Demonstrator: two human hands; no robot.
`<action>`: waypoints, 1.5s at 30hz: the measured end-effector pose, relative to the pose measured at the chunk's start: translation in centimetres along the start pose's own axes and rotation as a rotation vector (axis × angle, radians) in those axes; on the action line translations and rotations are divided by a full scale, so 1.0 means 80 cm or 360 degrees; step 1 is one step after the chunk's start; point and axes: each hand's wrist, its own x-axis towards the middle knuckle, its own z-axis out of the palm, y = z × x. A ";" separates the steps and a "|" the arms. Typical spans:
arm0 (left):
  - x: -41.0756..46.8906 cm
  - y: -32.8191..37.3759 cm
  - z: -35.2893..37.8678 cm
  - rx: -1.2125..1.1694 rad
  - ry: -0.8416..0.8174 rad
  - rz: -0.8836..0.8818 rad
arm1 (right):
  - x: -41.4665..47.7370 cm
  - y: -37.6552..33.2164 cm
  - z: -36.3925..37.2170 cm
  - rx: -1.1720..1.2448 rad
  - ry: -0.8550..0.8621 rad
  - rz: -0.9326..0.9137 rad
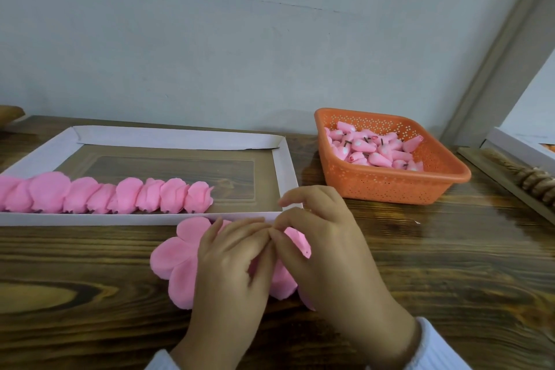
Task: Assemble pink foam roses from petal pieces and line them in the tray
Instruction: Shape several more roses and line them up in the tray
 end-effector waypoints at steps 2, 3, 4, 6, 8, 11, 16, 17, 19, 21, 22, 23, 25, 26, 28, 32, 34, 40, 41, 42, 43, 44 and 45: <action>0.001 0.000 0.001 -0.0018 -0.0002 -0.0007 | 0.000 -0.001 -0.001 -0.0041 -0.0031 -0.0010; 0.001 0.000 0.001 -0.0024 -0.0008 -0.0010 | 0.001 -0.001 -0.001 -0.0061 -0.0043 -0.0013; 0.000 0.000 0.002 -0.0035 -0.0021 -0.0034 | 0.001 -0.002 0.000 -0.0082 -0.0054 -0.0016; -0.003 0.000 0.002 -0.0078 -0.0076 -0.0169 | 0.001 -0.002 0.002 -0.0153 -0.0080 -0.0025; -0.006 0.002 0.003 -0.0127 -0.0104 -0.0334 | 0.000 -0.001 0.005 -0.0210 -0.0113 -0.0022; -0.008 0.005 0.007 -0.0264 -0.0078 -0.0420 | -0.001 0.002 0.006 -0.0184 -0.0155 0.0012; -0.015 0.001 0.014 -0.0229 -0.0070 -0.0269 | -0.001 0.003 0.001 -0.0029 -0.0045 0.0040; -0.017 0.000 0.014 -0.0299 -0.0077 -0.0299 | -0.001 0.002 0.000 0.0018 -0.0022 0.0020; -0.017 0.001 0.014 -0.0569 -0.0123 -0.0491 | -0.001 0.000 -0.001 0.0115 0.0014 -0.0010; -0.015 0.003 0.014 -0.0831 -0.0155 -0.0646 | -0.002 0.000 -0.001 0.0221 0.0037 0.0014; -0.014 0.005 0.013 -0.0885 -0.0172 -0.0674 | -0.002 0.000 -0.001 0.0281 0.0041 0.0048; -0.012 0.007 0.012 -0.0902 -0.0196 -0.0669 | -0.002 0.001 -0.001 0.0341 0.0040 0.0086; -0.009 0.012 0.011 -0.0946 -0.0265 -0.0661 | -0.002 0.002 -0.001 0.0439 0.0021 0.0173; -0.008 0.013 0.010 -0.0974 -0.0314 -0.0688 | -0.002 0.003 -0.001 0.0489 -0.0001 0.0217; -0.007 0.016 0.008 -0.1020 -0.0392 -0.0761 | 0.000 0.005 -0.003 0.0640 -0.0065 0.0331; -0.011 0.012 0.007 -0.0951 -0.0397 -0.0804 | 0.001 0.015 -0.013 0.0891 -0.0263 0.0475; -0.012 0.009 0.008 -0.0870 -0.0393 -0.0791 | 0.001 0.019 -0.018 0.0919 -0.0330 0.0466; -0.013 0.006 0.008 -0.0757 -0.0371 -0.0754 | 0.001 0.029 -0.023 0.1425 -0.0514 0.0683; -0.013 0.007 0.007 -0.0754 -0.0380 -0.0745 | 0.001 0.030 -0.023 0.1435 -0.0480 0.0691; -0.013 0.008 0.006 -0.0720 -0.0390 -0.0716 | 0.001 0.031 -0.023 0.1431 -0.0420 0.0700; -0.014 0.010 0.004 -0.0667 -0.0410 -0.0669 | 0.002 0.032 -0.024 0.1416 -0.0346 0.0707; -0.014 0.013 0.002 -0.0618 -0.0431 -0.0613 | 0.003 0.033 -0.025 0.1383 -0.0276 0.0704; -0.014 0.015 0.000 -0.0575 -0.0441 -0.0551 | 0.003 0.033 -0.027 0.1301 -0.0222 0.0672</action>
